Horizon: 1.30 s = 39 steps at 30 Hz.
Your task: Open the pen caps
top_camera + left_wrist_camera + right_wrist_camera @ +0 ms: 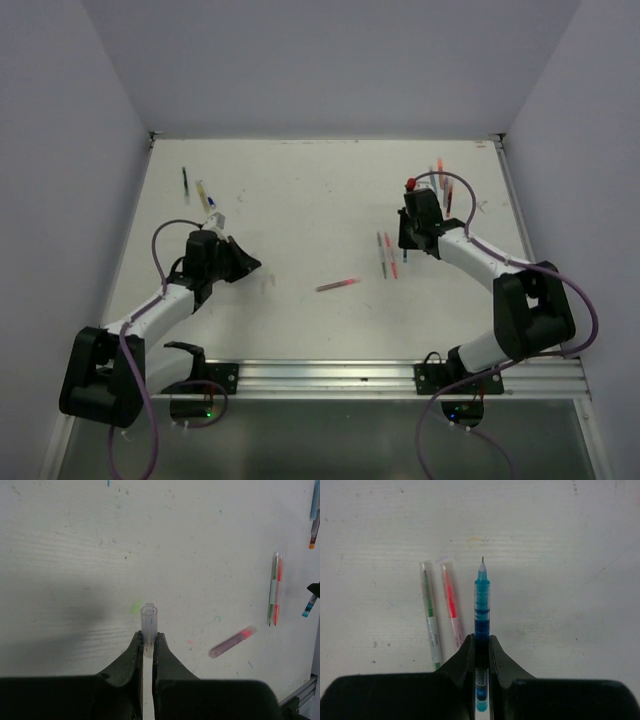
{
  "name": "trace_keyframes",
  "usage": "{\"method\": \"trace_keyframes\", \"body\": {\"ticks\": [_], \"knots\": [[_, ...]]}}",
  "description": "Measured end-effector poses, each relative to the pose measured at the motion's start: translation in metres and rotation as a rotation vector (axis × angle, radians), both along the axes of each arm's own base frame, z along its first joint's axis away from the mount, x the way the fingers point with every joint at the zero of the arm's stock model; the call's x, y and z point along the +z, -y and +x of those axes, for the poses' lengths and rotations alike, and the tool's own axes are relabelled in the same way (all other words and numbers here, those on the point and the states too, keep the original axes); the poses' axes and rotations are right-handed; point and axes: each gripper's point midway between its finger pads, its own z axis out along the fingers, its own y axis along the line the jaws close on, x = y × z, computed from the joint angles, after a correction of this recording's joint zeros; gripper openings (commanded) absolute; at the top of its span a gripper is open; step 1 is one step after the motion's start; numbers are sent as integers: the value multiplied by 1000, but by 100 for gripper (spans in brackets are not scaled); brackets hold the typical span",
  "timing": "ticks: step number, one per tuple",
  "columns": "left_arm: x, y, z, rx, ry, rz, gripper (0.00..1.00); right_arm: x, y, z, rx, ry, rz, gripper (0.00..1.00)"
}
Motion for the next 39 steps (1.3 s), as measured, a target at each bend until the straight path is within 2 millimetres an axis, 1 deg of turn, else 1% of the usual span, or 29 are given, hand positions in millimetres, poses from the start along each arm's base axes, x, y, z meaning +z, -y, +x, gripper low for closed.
{"method": "trace_keyframes", "body": {"ticks": [2, 5, 8, 14, 17, 18, 20, 23, 24, 29, 30, 32, 35, 36, 38, 39], "knots": [[-4, -2, -6, 1, -11, 4, 0, -8, 13, -3, -31, -30, 2, 0], [-8, -5, -17, 6, -13, 9, 0, -12, 22, -4, -54, -46, 9, 0], [-15, -8, -27, 12, -28, 12, 0, -13, 23, -3, -55, -52, 20, 0], [-46, -14, -55, 30, -139, 30, 0, -26, 23, -5, -55, -90, 16, 0], [-46, -12, -54, 28, -134, 14, 9, -33, 25, -6, -60, -111, 10, 0], [-46, -11, -53, 24, -131, 8, 13, -36, 26, -7, -61, -118, 8, 0], [-46, -8, -53, 14, -129, -2, 17, -39, 27, -7, -65, -130, 5, 0], [-47, -5, -52, 0, -126, -15, 26, -44, 28, -8, -66, -144, 0, 0], [-46, -4, -51, -5, -121, -20, 30, -45, 28, -8, -66, -150, -2, 0], [-41, 1, -48, -21, -99, -45, 44, -54, 23, -4, -52, -176, 7, 0], [-40, 2, -48, -22, -96, -50, 47, -55, 22, -4, -51, -179, 8, 2], [-38, 3, -47, -28, -89, -56, 50, -55, 20, -2, -43, -178, 20, 5], [-37, 4, -46, -33, -80, -61, 54, -55, 18, -2, -39, -181, 28, 18], [-36, 4, -46, -33, -78, -62, 55, -55, 19, -2, -40, -182, 30, 25], [-35, 4, -45, -34, -74, -63, 56, -55, 18, -2, -37, -181, 36, 33], [-35, 4, -45, -34, -72, -63, 57, -55, 16, -2, -32, -181, 43, 35]]}}
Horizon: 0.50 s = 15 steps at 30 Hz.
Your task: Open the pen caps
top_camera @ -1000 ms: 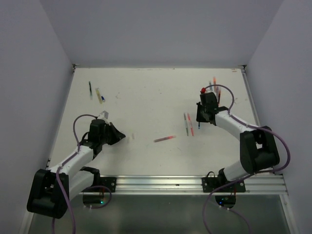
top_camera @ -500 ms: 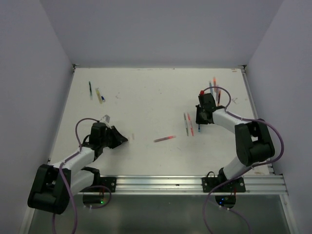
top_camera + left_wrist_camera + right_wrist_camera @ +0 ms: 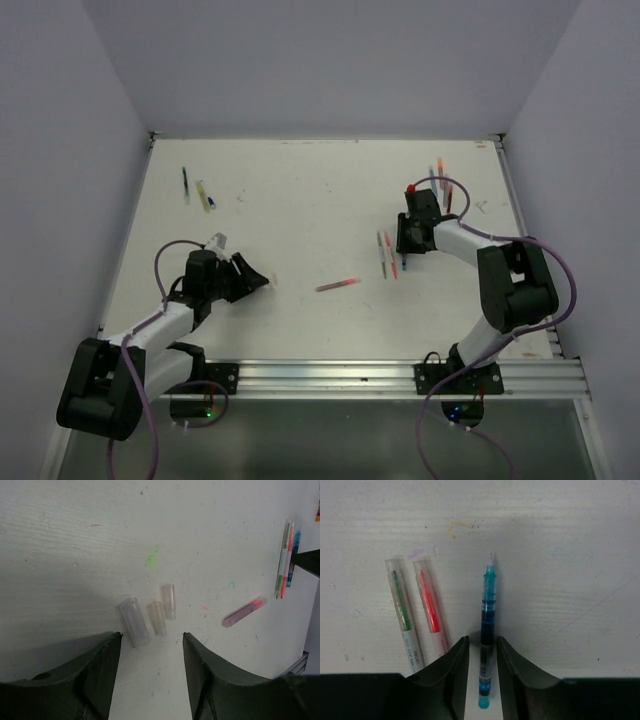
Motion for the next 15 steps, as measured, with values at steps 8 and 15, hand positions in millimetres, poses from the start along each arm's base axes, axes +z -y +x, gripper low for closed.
{"method": "trace_keyframes", "body": {"ticks": [8, 15], "knots": [[4, 0, 0, -1, 18, -4, 66, 10, -21, -6, 64, 14, 31, 50], [19, -5, -1, 21, 74, 6, 68, 60, -84, -19, 253, 123, 15, 56]]}}
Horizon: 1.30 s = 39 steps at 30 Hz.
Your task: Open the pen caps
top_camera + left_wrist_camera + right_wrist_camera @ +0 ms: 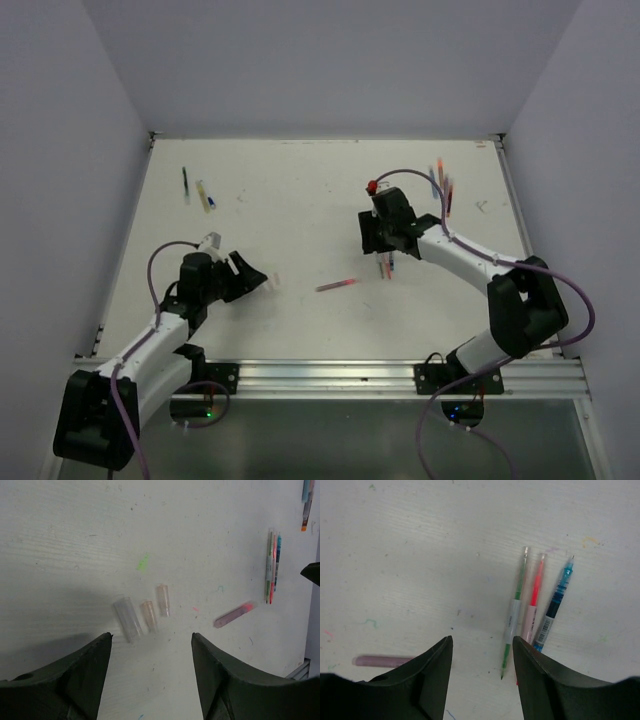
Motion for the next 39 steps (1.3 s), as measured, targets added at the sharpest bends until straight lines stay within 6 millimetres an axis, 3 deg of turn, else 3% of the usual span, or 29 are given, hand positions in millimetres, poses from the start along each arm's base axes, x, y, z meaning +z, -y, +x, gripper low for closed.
{"method": "trace_keyframes", "body": {"ticks": [3, 6, 10, 17, 20, 25, 33, 39], "knots": [[6, -4, 0, 13, 17, 16, 69, 13, -15, -5, 18, 31, 4, 56], [14, -4, 2, 9, 37, 21, 69, 15, -17, -12, 12, 24, 2, 56], [25, 9, 4, -76, 89, 23, 70, 12, -18, -18, -3, 4, 23, 56], [68, 93, 0, -418, 239, 88, 71, 14, -18, -27, -21, -15, 60, 57], [75, 122, 6, -494, 278, 150, 72, 21, -18, -30, -32, -13, 76, 57], [57, 153, 14, -555, 277, 286, 73, 35, -5, -37, -86, -7, 60, 59], [20, 183, 8, -642, 268, 464, 79, 70, 36, -35, -208, 63, 19, 61], [5, 204, 9, -694, 277, 532, 80, 78, 49, -38, -237, 71, 19, 61]]}}
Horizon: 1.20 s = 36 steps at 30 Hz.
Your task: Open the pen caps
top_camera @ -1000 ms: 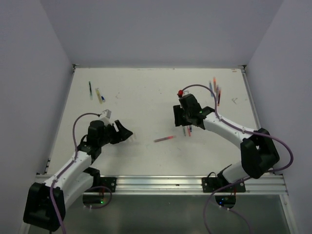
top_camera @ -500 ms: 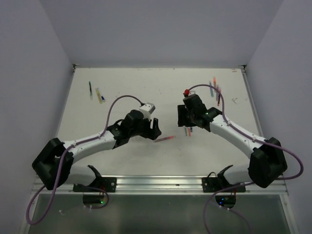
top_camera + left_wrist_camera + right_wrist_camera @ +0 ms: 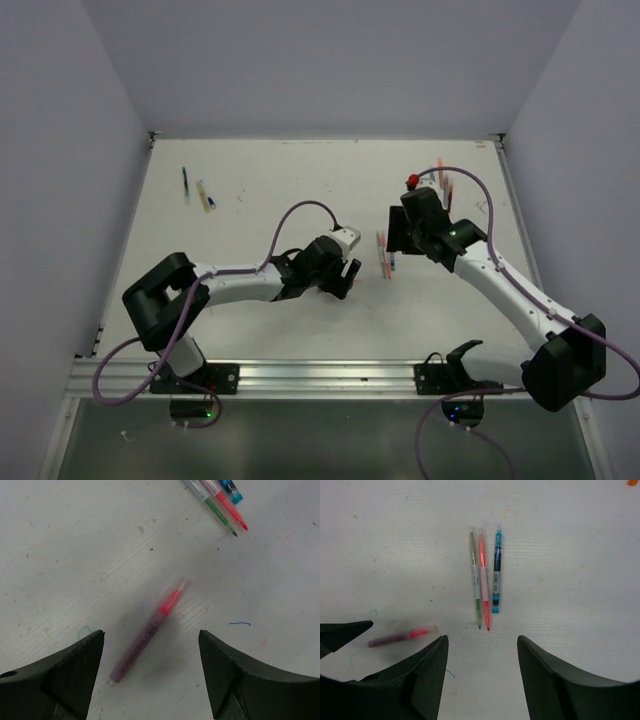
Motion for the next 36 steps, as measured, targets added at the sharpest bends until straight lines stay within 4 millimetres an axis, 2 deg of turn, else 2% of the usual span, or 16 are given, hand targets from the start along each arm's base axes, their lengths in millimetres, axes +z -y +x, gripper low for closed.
{"method": "trace_keyframes", "body": {"ticks": [8, 12, 15, 21, 22, 27, 29, 31, 33, 36], "knots": [[-15, 18, 22, 22, 32, 92, 74, 4, 7, -4, -7, 5, -3, 61], [-28, 18, 17, 19, 30, 143, 71, 4, 11, -5, -14, 7, -1, 61], [-34, 18, 12, 12, 26, 163, 65, 8, 12, -5, -18, 17, 7, 61], [-36, 19, 13, 25, 36, 169, 38, 10, 10, -7, -7, 21, 25, 61], [-36, 19, 13, 31, 38, 167, 30, 10, 9, -7, -1, 17, 30, 61], [-35, 16, 17, 49, 43, 168, 13, 7, -2, -8, 37, 9, 72, 61], [-35, 16, 17, 45, 17, 146, 2, 3, -8, -9, 62, -1, 94, 61], [-32, 11, 19, 42, -28, 94, 0, -3, -16, -10, 96, -20, 116, 61], [-26, -6, 26, 73, -78, 31, 0, -8, -25, -11, 135, -36, 147, 61], [1, -35, 45, 153, -109, -118, 0, -16, -44, -13, 199, -53, 224, 60]]}}
